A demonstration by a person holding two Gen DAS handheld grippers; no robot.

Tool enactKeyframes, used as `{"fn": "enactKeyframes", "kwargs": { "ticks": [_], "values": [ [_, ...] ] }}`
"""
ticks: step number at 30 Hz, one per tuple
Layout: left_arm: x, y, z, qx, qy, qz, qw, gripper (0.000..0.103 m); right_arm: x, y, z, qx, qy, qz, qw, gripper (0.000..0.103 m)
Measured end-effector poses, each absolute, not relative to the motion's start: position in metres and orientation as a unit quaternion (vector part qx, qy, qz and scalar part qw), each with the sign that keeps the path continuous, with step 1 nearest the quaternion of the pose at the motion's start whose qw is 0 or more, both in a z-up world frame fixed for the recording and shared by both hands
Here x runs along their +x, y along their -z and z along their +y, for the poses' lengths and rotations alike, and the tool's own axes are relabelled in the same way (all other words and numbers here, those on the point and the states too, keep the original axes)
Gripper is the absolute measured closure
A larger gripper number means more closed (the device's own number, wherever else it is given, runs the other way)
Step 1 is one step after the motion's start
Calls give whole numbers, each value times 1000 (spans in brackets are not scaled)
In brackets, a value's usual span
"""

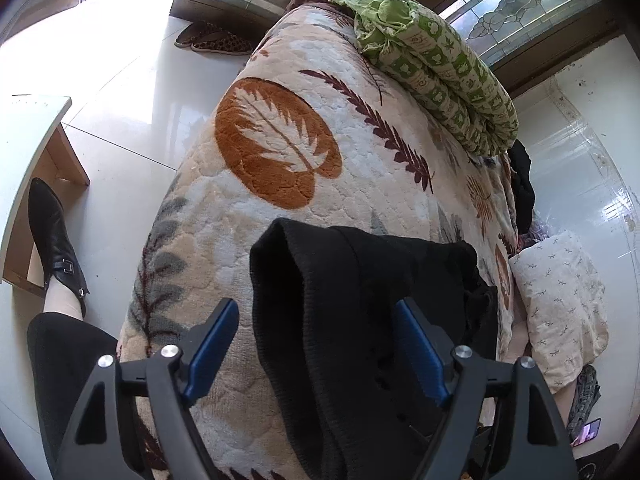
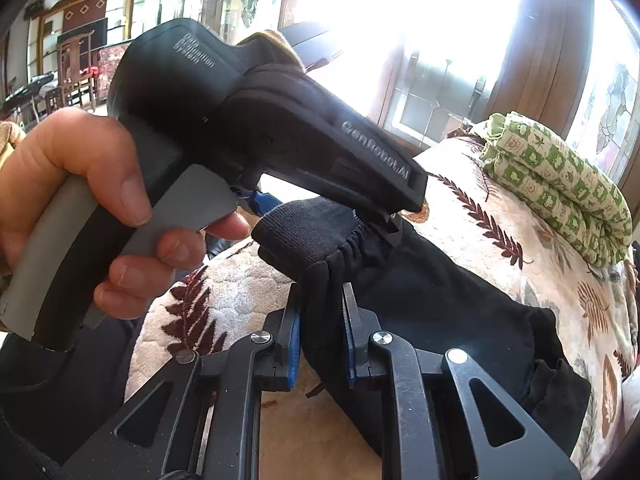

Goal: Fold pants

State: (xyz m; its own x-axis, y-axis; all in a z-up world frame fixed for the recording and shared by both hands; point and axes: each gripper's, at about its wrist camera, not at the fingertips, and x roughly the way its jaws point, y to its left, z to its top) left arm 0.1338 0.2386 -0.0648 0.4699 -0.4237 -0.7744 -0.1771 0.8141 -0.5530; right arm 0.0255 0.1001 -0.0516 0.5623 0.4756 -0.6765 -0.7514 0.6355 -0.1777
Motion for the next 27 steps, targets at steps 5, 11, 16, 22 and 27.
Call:
{"fn": "enactKeyframes", "kwargs": {
  "ticks": [5, 11, 16, 22, 27],
  "values": [
    [136, 62, 238, -296, 76, 509, 805, 60, 26, 55, 100, -227, -361, 303, 852, 87],
    [137, 59, 237, -267, 81, 519, 808, 70, 29, 58, 99, -227, -365, 306, 850, 87],
    [130, 57, 249, -262, 45, 510, 818, 7, 30, 60, 100, -231, -364, 306, 849, 87],
    [127, 66, 260, -311, 61, 516, 796, 7, 31, 49, 92, -212, -360, 301, 858, 88],
    [130, 74, 245, -324, 84, 523, 784, 10, 35, 41, 86, -204, -356, 295, 863, 88]
  ]
}}
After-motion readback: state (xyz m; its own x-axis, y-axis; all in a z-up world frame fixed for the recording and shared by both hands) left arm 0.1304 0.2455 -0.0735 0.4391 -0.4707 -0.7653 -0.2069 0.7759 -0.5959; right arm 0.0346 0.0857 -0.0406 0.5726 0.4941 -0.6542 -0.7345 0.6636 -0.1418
